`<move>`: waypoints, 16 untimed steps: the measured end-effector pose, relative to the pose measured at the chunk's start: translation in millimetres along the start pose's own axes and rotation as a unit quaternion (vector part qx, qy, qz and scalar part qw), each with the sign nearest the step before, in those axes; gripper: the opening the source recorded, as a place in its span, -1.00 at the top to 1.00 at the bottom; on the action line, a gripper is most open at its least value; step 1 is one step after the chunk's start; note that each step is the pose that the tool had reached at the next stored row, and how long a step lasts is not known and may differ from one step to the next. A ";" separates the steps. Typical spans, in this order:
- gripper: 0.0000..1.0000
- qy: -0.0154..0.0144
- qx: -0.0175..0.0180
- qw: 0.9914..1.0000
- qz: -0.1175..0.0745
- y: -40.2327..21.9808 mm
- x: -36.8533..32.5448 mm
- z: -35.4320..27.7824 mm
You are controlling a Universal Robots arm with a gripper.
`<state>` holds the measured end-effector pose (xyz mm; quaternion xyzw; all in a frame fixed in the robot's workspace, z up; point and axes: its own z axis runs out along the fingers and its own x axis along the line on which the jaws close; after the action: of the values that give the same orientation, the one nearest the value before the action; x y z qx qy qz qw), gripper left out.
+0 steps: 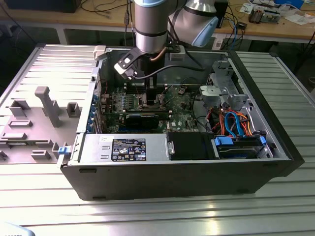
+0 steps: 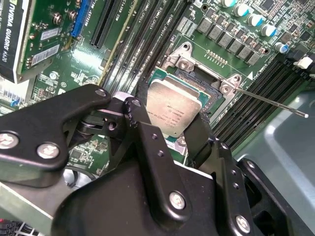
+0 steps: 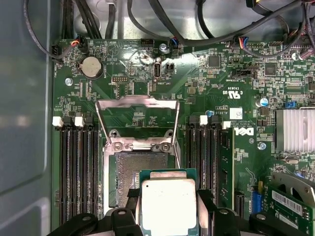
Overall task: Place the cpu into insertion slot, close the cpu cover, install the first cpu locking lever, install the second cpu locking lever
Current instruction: 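Place the cpu into insertion slot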
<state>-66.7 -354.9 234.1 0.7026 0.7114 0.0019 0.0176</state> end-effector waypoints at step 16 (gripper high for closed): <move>-0.09 -0.010 0.000 1.000 -0.001 -1.1 7.4 5.1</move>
<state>-67.8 -347.6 228.9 0.7018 0.7120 -0.0052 0.0246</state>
